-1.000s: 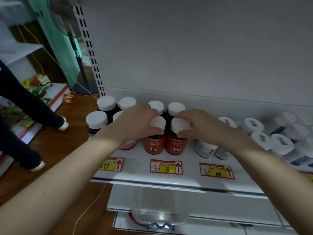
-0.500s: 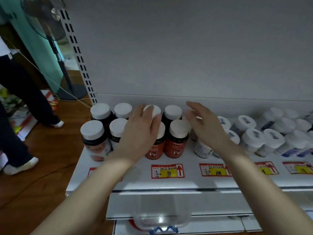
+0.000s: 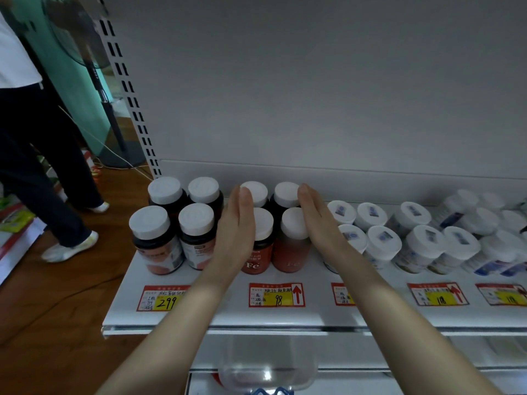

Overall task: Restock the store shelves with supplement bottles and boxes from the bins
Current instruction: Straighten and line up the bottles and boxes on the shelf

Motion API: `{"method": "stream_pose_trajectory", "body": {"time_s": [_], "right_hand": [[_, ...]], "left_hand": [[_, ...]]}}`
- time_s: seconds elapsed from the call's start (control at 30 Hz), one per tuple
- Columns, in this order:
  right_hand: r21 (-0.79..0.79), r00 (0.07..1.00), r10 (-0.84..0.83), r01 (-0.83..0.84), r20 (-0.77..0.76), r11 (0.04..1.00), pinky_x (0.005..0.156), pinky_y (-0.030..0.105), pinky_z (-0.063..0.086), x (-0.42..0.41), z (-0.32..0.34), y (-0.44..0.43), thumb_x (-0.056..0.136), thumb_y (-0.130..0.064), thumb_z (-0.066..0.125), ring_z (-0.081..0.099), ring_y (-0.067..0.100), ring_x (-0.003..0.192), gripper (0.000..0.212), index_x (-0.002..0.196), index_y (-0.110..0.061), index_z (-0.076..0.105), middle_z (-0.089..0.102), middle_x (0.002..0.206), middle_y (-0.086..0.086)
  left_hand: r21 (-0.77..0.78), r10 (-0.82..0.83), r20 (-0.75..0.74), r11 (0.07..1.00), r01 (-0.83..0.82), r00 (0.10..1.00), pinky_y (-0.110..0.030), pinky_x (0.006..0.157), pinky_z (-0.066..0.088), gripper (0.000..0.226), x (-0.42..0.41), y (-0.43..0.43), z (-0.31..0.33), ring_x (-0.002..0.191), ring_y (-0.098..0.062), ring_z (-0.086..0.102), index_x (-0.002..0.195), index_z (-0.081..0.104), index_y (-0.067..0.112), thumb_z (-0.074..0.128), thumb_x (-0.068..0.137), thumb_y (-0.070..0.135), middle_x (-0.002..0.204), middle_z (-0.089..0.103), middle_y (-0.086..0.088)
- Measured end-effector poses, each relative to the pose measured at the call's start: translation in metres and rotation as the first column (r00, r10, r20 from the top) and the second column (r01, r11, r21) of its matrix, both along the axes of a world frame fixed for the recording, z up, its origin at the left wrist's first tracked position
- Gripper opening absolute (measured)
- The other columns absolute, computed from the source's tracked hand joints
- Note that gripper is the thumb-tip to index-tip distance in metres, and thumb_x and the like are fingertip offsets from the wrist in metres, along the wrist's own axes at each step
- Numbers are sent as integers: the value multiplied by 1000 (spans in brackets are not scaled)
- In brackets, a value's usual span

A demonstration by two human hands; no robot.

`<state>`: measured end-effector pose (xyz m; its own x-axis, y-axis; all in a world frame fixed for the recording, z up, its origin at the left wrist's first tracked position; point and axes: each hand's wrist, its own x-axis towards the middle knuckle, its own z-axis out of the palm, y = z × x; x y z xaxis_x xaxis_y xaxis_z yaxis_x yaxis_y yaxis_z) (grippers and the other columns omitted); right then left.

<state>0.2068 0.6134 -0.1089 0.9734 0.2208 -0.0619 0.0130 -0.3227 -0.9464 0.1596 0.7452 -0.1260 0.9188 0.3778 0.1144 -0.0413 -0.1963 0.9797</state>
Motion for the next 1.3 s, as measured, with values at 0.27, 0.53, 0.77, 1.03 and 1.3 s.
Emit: {"method": "stream_pose_trajectory", "body": {"time_s": [0.27, 0.53, 0.77, 1.03, 1.3], "right_hand": [[-43, 994, -66, 70, 89, 997, 98, 19, 23, 4, -7, 3, 98, -40, 29, 36, 15, 130, 46, 138, -17, 35, 40, 142, 1], [-46, 991, -81, 87, 110, 995, 100, 24, 28, 7, -10, 3, 98, -41, 31, 40, 17, 127, 48, 137, -15, 36, 43, 138, 3], [-74, 991, -69, 78, 113, 994, 96, 23, 28, 7, -9, 1, 98, -41, 30, 40, 17, 126, 48, 138, -15, 35, 44, 138, 2], [-181, 969, -25, 71, 244, 981, 101, 27, 32, 3, -2, -6, 98, -34, 34, 43, 22, 124, 43, 130, -6, 45, 49, 131, 7], [-239, 840, 166, -45, 517, 970, 82, 20, 34, -20, 29, -1, 96, -10, 44, 48, 11, 92, 25, 99, 10, 58, 61, 107, 17]], "left_hand": [[87, -11, 56, 996, 6, 998, -24, 99, 36, 46, 0, -1, -3, 115, -9, 50, 125, 49, 18, 22, 98, 44, 120, 57, 4], [151, 6, 97, 988, -21, 995, -11, 80, 39, 38, 3, -1, -4, 93, -6, 55, 105, 52, 15, 23, 100, 39, 98, 59, 3], [131, 7, 51, 991, -14, 999, -14, 87, 37, 41, 1, -1, -2, 105, -10, 52, 113, 52, 13, 23, 100, 39, 109, 58, 1], [281, 35, 97, 958, -61, 995, -42, 100, 38, 46, 0, -3, 6, 114, -22, 50, 115, 53, 10, 23, 99, 42, 117, 57, -6], [520, 22, 104, 851, -73, 994, -27, 96, 30, 43, 13, 37, 64, 123, -34, 41, 88, 53, 0, 26, 101, 31, 102, 58, -24]]}}
